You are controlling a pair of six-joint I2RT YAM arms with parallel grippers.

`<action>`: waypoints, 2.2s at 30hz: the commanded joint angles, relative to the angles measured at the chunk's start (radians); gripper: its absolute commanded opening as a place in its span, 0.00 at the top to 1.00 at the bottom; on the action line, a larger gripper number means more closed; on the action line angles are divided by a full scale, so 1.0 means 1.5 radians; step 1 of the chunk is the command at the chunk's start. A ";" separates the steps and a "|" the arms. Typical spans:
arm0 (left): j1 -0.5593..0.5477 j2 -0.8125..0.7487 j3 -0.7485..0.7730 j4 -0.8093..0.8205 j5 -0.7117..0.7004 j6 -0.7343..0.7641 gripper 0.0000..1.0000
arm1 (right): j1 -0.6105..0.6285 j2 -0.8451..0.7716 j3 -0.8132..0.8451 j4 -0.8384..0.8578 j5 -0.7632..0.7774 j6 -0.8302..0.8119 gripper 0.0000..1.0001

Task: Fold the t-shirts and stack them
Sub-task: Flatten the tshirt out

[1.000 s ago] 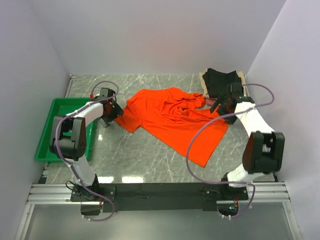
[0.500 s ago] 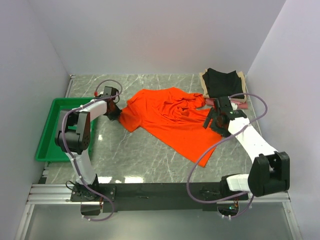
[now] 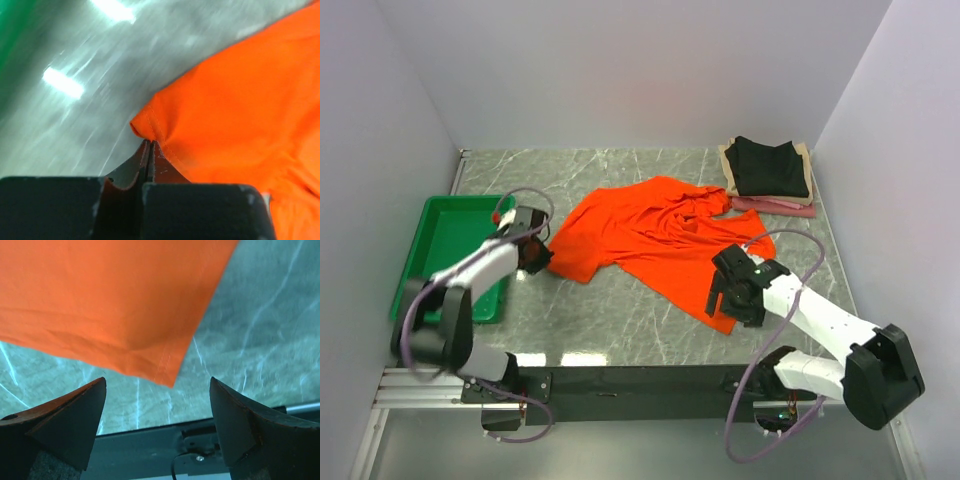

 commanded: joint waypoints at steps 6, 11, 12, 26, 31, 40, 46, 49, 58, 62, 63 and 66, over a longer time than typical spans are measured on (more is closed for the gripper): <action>-0.045 -0.261 -0.177 -0.062 0.010 -0.091 0.99 | 0.014 -0.076 -0.031 -0.036 0.030 0.100 0.10; -0.072 -0.318 -0.189 -0.075 0.007 -0.115 1.00 | 0.013 -0.082 -0.045 -0.016 0.048 0.127 0.11; -0.074 -0.328 -0.183 -0.079 -0.003 -0.114 0.99 | 0.014 -0.079 -0.044 -0.014 0.051 0.130 0.11; -0.078 -0.365 -0.169 -0.054 -0.017 -0.095 1.00 | 0.014 -0.063 -0.114 0.073 -0.038 0.145 0.27; -0.078 -0.376 -0.169 -0.045 -0.020 -0.092 1.00 | 0.013 -0.007 -0.106 0.096 -0.012 0.139 0.43; -0.079 -0.429 -0.116 -0.069 -0.060 -0.075 0.99 | 0.014 -0.073 -0.025 0.052 0.068 0.116 1.00; -0.088 -0.515 0.077 -0.100 -0.142 -0.038 0.99 | 0.014 -0.195 0.208 -0.015 0.205 0.065 1.00; -0.088 -0.533 0.147 -0.094 -0.157 -0.014 0.99 | 0.013 -0.226 0.286 -0.019 0.229 0.048 1.00; -0.088 -0.487 0.537 -0.113 -0.095 0.118 0.99 | 0.014 -0.310 0.566 0.026 0.178 -0.047 1.00; -0.087 -0.458 0.722 -0.125 -0.022 0.153 0.99 | 0.013 -0.303 0.704 -0.002 0.124 -0.088 1.00; -0.086 -0.450 0.747 -0.128 -0.012 0.158 0.99 | 0.013 -0.305 0.722 -0.003 0.115 -0.095 1.00; -0.081 -0.436 0.834 -0.144 0.000 0.175 0.99 | 0.013 -0.306 0.777 -0.019 0.087 -0.108 1.00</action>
